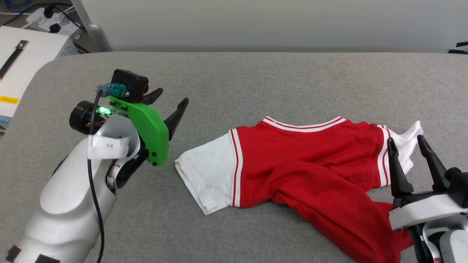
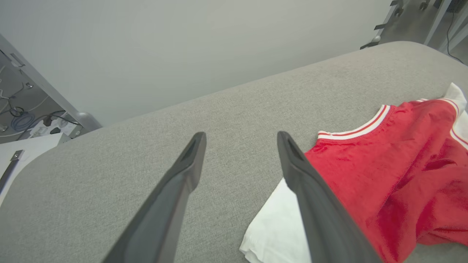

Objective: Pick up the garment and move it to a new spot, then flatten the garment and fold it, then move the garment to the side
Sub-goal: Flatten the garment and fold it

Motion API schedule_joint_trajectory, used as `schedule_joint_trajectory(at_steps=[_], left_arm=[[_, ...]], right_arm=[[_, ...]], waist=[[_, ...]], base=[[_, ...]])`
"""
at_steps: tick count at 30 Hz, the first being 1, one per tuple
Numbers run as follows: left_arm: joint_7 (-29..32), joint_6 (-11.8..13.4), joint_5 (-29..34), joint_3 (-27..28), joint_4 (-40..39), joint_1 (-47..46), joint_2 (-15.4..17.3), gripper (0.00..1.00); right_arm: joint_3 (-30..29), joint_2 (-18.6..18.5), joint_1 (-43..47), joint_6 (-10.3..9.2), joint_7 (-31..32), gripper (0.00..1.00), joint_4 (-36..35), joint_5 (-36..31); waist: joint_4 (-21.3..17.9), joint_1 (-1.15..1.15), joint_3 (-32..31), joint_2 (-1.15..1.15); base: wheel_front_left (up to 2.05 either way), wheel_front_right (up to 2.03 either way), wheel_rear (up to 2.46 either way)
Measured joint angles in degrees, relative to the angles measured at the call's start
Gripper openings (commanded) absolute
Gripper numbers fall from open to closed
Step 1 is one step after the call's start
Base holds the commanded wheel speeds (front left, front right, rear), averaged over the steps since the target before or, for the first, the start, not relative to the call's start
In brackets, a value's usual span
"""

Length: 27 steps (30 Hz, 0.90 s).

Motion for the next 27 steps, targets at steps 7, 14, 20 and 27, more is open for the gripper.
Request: schedule_joint_trajectory(at_steps=[7, 14, 20, 27], left_arm=[[16.38, -0.01, -12.10, -9.66, 2.05, -5.42, 4.72, 1.00], [22.34, -0.01, -16.25, -17.91, 7.15, -8.50, 6.94, 1.00], [22.92, -0.01, -18.81, -23.21, 12.27, -9.08, 7.31, 1.00], [22.48, 0.00, -20.58, -29.15, 14.61, -11.08, 8.44, 1.00]], right_arm=[[1.22, 0.05, -0.61, 0.00, 0.07, 1.00, 0.34, -0.01], [1.81, -0.04, -2.94, 0.00, -0.41, 1.00, 1.38, -0.01], [2.32, -0.16, -4.46, 0.00, -1.04, 1.00, 2.49, 0.03], [2.87, -0.20, -5.86, 0.00, -1.71, 1.00, 3.88, 0.18]], waist=[[-1.47, 0.00, 1.97, 0.00], [-3.45, 0.00, 4.51, 0.00], [-5.02, 0.01, 6.51, 0.00], [-6.21, 0.00, 8.29, 0.00]], base=[[0.00, 0.00, 0.00], [0.00, 0.00, 0.00], [0.00, 0.00, 0.00], [0.00, 0.00, 0.00]])
